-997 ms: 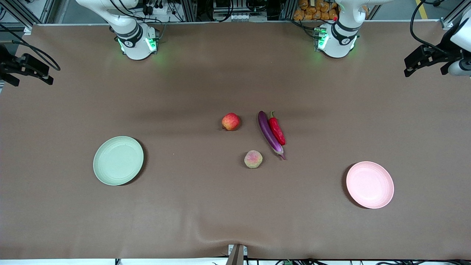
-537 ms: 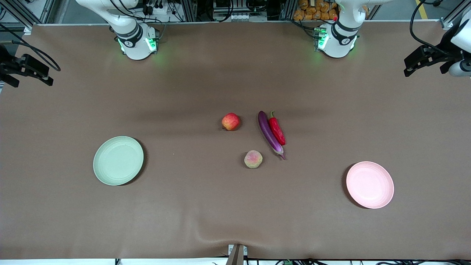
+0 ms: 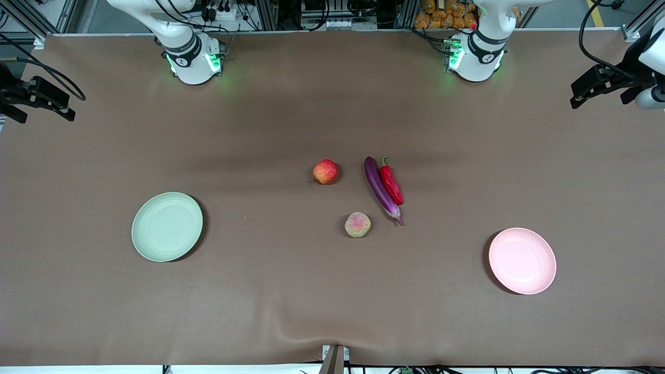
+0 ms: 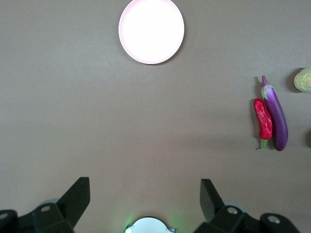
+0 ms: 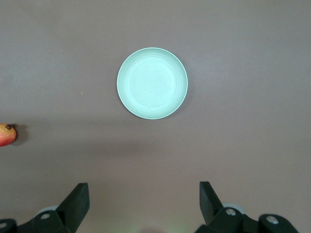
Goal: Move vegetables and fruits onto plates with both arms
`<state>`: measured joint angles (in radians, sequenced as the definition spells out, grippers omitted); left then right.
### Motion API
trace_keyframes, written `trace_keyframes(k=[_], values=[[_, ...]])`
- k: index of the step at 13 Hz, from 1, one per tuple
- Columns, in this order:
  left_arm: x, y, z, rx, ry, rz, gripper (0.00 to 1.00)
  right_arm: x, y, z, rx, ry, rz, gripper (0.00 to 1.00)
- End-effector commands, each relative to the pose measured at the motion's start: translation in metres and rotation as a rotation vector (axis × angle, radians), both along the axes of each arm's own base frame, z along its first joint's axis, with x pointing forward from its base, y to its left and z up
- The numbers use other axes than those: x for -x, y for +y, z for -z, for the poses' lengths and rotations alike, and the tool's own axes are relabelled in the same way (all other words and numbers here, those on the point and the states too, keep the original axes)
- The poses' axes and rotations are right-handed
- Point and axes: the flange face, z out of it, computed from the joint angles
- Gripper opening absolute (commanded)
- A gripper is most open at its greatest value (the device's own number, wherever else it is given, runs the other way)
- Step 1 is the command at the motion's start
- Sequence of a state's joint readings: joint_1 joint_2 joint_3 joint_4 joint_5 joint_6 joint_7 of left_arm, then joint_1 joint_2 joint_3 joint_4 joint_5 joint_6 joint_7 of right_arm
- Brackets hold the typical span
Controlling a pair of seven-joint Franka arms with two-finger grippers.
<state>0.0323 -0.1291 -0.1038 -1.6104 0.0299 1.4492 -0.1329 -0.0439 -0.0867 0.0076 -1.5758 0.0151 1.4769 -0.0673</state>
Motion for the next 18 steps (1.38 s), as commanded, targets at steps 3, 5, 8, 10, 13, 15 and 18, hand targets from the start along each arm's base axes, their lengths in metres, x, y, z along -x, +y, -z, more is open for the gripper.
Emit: trace_keyframes(k=[3, 5, 8, 10, 13, 15, 18], values=[[0.001, 0.0, -0.002, 0.018, 0.009, -0.015, 1.0, 0.006, 0.002, -0.008, -0.001, -0.017, -0.009, 1.0], [0.001, 0.0, -0.002, 0.018, 0.01, -0.015, 1.0, 0.005, 0.004, -0.008, -0.006, -0.019, -0.011, 1.0], [0.0, 0.0, -0.001, 0.018, 0.01, -0.015, 1.0, 0.006, 0.004, -0.008, -0.006, -0.017, -0.011, 1.0], [0.0, 0.0, 0.002, 0.018, 0.013, -0.015, 1.0, 0.006, 0.003, -0.008, -0.004, -0.017, -0.009, 1.0], [-0.002, -0.002, 0.004, 0.019, 0.012, -0.012, 1.0, 0.006, 0.004, -0.008, -0.006, -0.017, -0.011, 1.0], [-0.006, -0.006, 0.01, 0.021, 0.015, -0.01, 1.0, 0.006, 0.003, -0.008, -0.004, -0.017, -0.009, 1.0], [-0.021, -0.019, 0.033, 0.051, 0.031, -0.024, 1.0, 0.006, 0.003, -0.007, -0.004, -0.016, -0.009, 1.0]])
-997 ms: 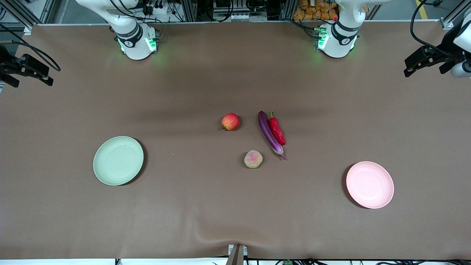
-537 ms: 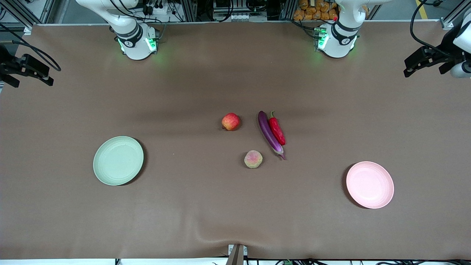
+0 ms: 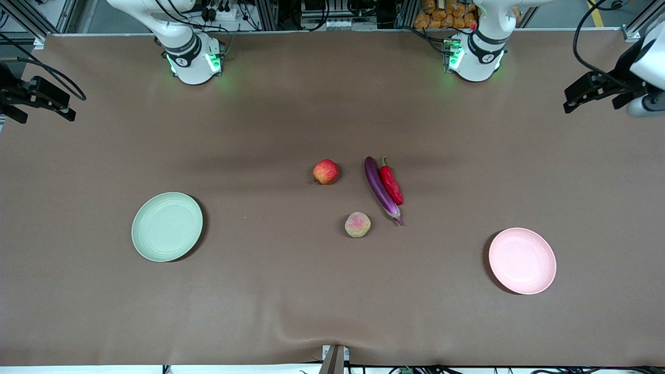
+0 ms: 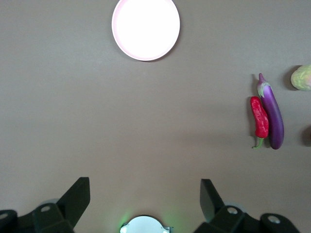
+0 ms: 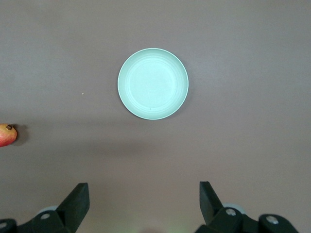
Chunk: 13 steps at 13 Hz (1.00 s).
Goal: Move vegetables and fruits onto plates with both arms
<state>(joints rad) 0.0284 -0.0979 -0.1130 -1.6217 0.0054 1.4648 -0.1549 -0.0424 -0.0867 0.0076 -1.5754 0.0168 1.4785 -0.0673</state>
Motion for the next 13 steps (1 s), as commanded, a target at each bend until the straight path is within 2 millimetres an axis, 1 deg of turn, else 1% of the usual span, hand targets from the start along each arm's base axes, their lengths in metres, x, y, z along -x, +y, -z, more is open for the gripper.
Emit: trace_keyframes(k=[1, 2, 4, 6, 8, 11, 12, 13], values=[[-0.013, -0.02, 0.024, 0.035, -0.002, -0.028, 1.0, 0.006, 0.002, -0.007, -0.003, -0.013, -0.008, 1.0], [-0.017, -0.034, 0.037, 0.034, -0.009, -0.042, 1.0, 0.006, 0.002, -0.007, -0.003, -0.013, -0.008, 1.0], [-0.024, -0.072, 0.064, 0.029, -0.005, -0.093, 1.0, 0.006, 0.003, -0.007, -0.003, -0.013, -0.009, 1.0], [-0.032, -0.101, 0.09, 0.024, 0.016, -0.104, 1.0, 0.005, 0.003, -0.006, -0.003, -0.012, -0.009, 1.0], [-0.034, -0.123, 0.122, 0.029, 0.01, -0.127, 1.0, 0.005, 0.003, -0.007, -0.004, -0.015, -0.009, 1.0], [-0.03, -0.166, 0.182, 0.055, -0.029, -0.231, 1.0, 0.005, 0.003, -0.007, -0.004, -0.015, -0.008, 1.0], [-0.03, -0.184, 0.201, 0.065, -0.029, -0.268, 1.0, 0.005, 0.004, -0.007, -0.004, -0.015, -0.009, 1.0], [-0.028, -0.206, 0.218, 0.074, -0.025, -0.301, 1.0, 0.005, 0.004, -0.007, -0.004, -0.015, -0.011, 1.0]])
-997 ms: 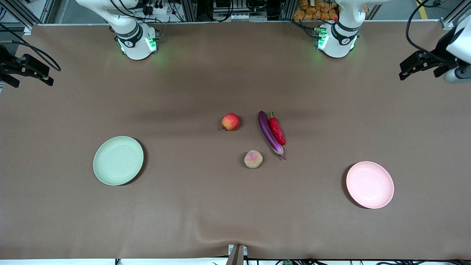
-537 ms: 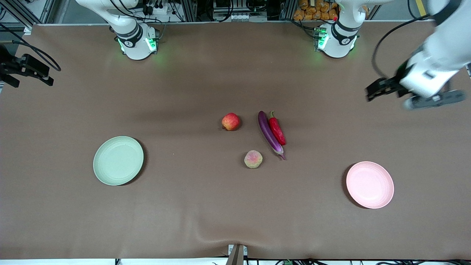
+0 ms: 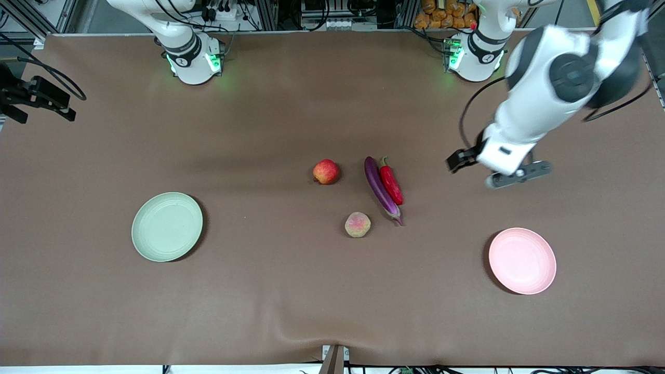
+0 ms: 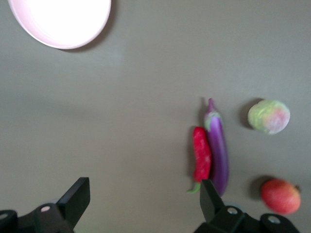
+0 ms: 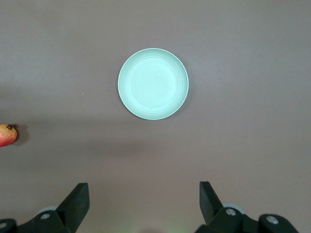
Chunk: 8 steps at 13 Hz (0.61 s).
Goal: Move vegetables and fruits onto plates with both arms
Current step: 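Reach the left gripper down to the red chili pepper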
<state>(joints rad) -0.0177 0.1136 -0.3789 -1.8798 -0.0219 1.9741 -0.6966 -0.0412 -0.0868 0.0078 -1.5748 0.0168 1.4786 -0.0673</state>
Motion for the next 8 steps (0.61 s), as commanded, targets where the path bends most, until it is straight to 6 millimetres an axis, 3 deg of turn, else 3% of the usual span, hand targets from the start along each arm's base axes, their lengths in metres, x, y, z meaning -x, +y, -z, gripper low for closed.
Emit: trace_keyframes(k=[1, 4, 8], values=[[0.011, -0.054, 0.043, 0.001, 0.002, -0.083, 1.0, 0.005, 0.008, -0.007, -0.004, -0.014, -0.017, 1.0], [0.025, -0.094, 0.094, -0.065, 0.01, -0.118, 1.0, 0.005, 0.008, -0.007, -0.004, -0.014, -0.019, 1.0], [0.049, -0.117, 0.156, -0.034, -0.038, -0.16, 0.99, 0.005, 0.01, -0.007, -0.004, -0.014, -0.022, 1.0]])
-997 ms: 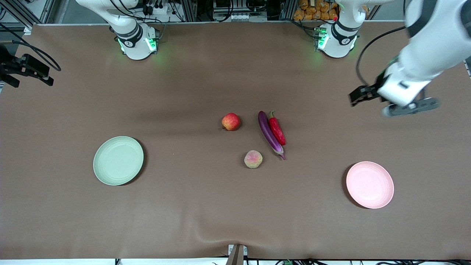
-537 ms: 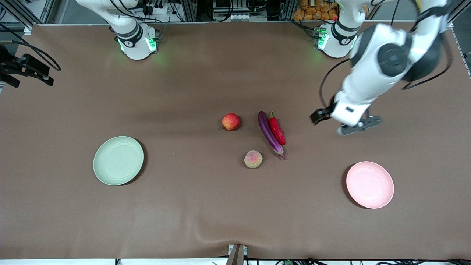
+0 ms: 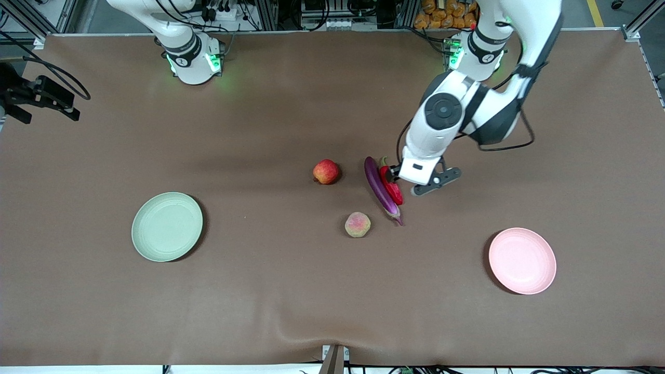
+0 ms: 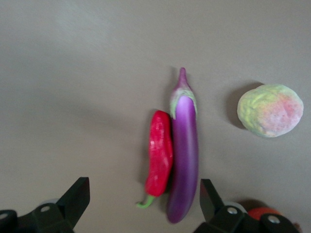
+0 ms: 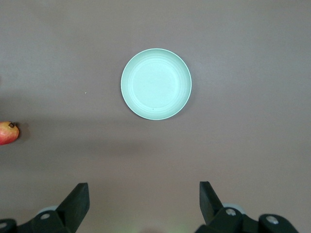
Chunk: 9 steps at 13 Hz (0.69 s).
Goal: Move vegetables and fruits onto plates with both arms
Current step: 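Reach the left gripper down to the red chili pepper, then grasp the red chili pepper with the left gripper and lift it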
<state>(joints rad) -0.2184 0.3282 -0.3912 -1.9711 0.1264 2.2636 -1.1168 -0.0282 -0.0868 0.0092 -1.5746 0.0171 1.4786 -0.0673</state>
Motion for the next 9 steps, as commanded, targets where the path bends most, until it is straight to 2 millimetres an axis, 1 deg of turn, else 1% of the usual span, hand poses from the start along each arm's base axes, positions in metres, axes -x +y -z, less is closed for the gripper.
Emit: trace_keyframes(k=[1, 3, 4, 6, 8, 9], values=[[0.013, -0.007, 0.032, 0.006, -0.034, -0.04, 0.96, 0.005, 0.002, -0.007, -0.004, -0.014, -0.007, 1.0], [0.019, -0.014, 0.059, -0.015, -0.042, -0.054, 0.88, 0.005, 0.002, -0.007, -0.004, -0.014, -0.007, 1.0], [0.02, -0.017, 0.069, -0.023, -0.054, -0.072, 0.84, 0.005, 0.003, -0.007, -0.006, -0.014, -0.006, 1.0], [0.023, -0.018, 0.086, -0.048, -0.063, -0.105, 0.82, 0.005, 0.002, -0.007, -0.006, -0.014, -0.004, 1.0], [0.031, -0.024, 0.099, -0.062, -0.049, -0.094, 0.82, 0.005, 0.002, -0.007, -0.004, -0.014, -0.006, 1.0], [0.031, -0.023, 0.103, -0.065, -0.043, -0.091, 0.82, 0.005, 0.002, -0.007, -0.006, -0.014, -0.004, 1.0]])
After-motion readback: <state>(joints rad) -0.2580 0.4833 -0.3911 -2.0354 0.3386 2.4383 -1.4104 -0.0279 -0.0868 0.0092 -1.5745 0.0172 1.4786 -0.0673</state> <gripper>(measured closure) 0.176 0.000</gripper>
